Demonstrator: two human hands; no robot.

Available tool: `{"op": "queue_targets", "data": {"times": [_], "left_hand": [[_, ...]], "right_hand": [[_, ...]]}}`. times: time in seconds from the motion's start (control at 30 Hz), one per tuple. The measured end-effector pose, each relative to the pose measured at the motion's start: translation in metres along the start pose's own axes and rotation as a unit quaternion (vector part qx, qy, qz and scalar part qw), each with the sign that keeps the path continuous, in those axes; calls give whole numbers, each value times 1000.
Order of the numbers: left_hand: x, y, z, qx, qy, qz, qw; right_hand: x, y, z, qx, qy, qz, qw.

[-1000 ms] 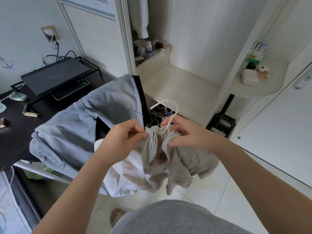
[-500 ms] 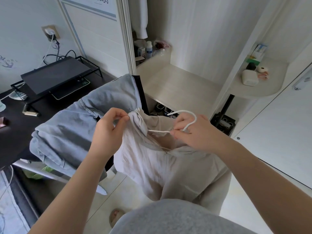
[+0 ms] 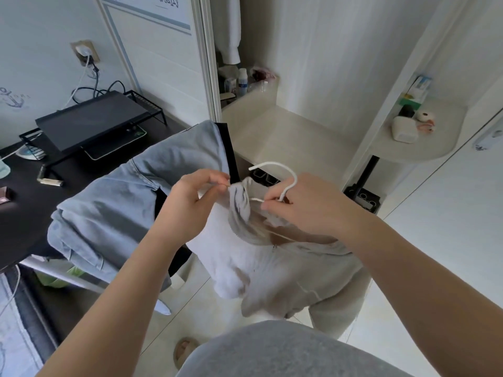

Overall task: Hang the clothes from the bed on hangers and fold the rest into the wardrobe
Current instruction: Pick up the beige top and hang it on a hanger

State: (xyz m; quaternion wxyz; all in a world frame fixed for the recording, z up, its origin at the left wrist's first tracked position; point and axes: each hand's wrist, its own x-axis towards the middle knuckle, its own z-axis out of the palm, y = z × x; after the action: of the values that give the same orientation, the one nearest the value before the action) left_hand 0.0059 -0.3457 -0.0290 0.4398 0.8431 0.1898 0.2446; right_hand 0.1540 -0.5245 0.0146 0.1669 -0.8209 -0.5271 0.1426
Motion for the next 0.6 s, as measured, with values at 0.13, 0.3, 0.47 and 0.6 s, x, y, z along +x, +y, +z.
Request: {"op": "queue_targets", "data": {"times": [0.13, 0.3, 0.47, 0.6], "left_hand": [[2, -5, 4, 70, -18, 5, 997], [-2, -10, 12, 178, -48, 36, 982], [0, -12, 16, 128, 4, 40, 991], [4, -22, 7, 116, 19, 8, 993]], "right_hand": [[4, -1, 1, 0, 6, -8, 1000], [9, 2, 4, 37, 25, -18, 999], [5, 15, 8, 240, 74, 2, 968], [-12, 51, 4, 247, 47, 45, 967]]}}
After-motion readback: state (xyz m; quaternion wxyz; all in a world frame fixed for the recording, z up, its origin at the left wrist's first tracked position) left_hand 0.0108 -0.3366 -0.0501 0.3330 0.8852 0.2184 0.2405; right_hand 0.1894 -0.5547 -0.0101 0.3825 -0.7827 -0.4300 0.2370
